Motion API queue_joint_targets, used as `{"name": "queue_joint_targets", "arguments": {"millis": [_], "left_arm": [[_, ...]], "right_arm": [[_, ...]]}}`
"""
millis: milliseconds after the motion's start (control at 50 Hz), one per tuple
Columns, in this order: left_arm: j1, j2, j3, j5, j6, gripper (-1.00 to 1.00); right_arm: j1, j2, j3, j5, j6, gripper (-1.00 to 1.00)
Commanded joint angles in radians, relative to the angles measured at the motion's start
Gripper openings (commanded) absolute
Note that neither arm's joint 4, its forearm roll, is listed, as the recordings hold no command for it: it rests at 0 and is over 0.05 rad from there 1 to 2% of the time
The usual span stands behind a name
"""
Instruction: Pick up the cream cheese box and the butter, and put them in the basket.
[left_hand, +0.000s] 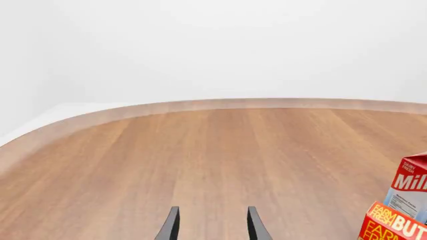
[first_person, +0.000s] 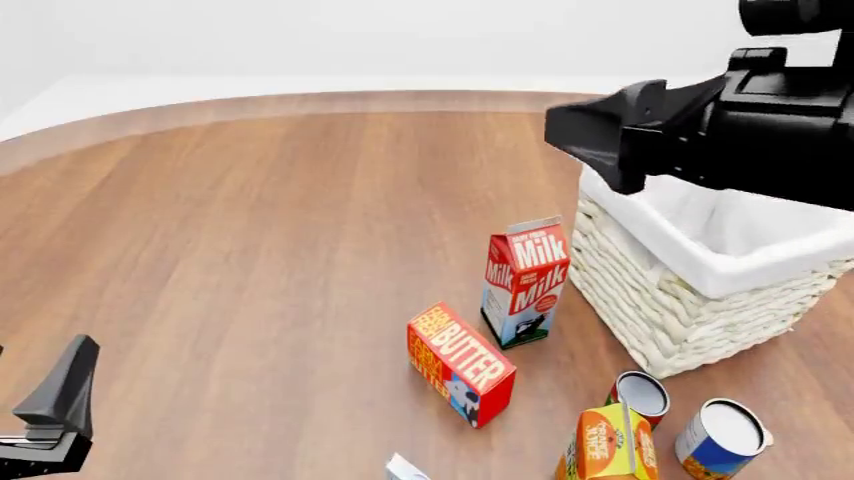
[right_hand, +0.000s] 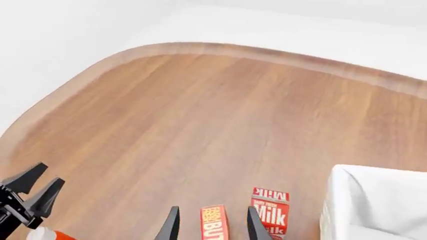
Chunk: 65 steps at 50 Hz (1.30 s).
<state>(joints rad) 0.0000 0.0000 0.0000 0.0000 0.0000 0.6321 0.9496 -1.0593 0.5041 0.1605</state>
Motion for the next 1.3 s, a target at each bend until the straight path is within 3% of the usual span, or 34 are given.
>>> {"name": "queue_joint_targets", "arguments": {"millis": [20,60,80,580,600,840,1280,1300], "left_arm": [[0.0,0.0,0.0,0.0,0.0,1.0],[0.0,0.0,0.0,0.0,0.0,1.0],[0.0,0.0,0.0,0.0,0.0,1.0],[0.0,0.0,0.0,0.0,0.0,1.0],[0.0,0.0,0.0,0.0,0.0,1.0],[0.0,0.0,0.0,0.0,0.0,1.0],[0.0,0.0,0.0,0.0,0.0,1.0],[0.0,0.0,0.0,0.0,0.0,1.0]], "right_arm": [[0.075,0.201,-0.201,0.15,0.007,1.0],[0.075,0.201,-0.201,0.15,0.007,1.0],[0.092,0.296,-0.372,0.235,-0.035,1.0],[0.113,0.376,-0.392,0.227,-0.055,1.0],[0.083,0.377,-0.326,0.211,-0.053,1.0],[0.067,0.386,-0.262,0.199,-0.045,1.0],[0.067,0.386,-0.262,0.198,-0.045,1.0],[0.066,0.385,-0.103,0.121,-0.018,1.0]]}}
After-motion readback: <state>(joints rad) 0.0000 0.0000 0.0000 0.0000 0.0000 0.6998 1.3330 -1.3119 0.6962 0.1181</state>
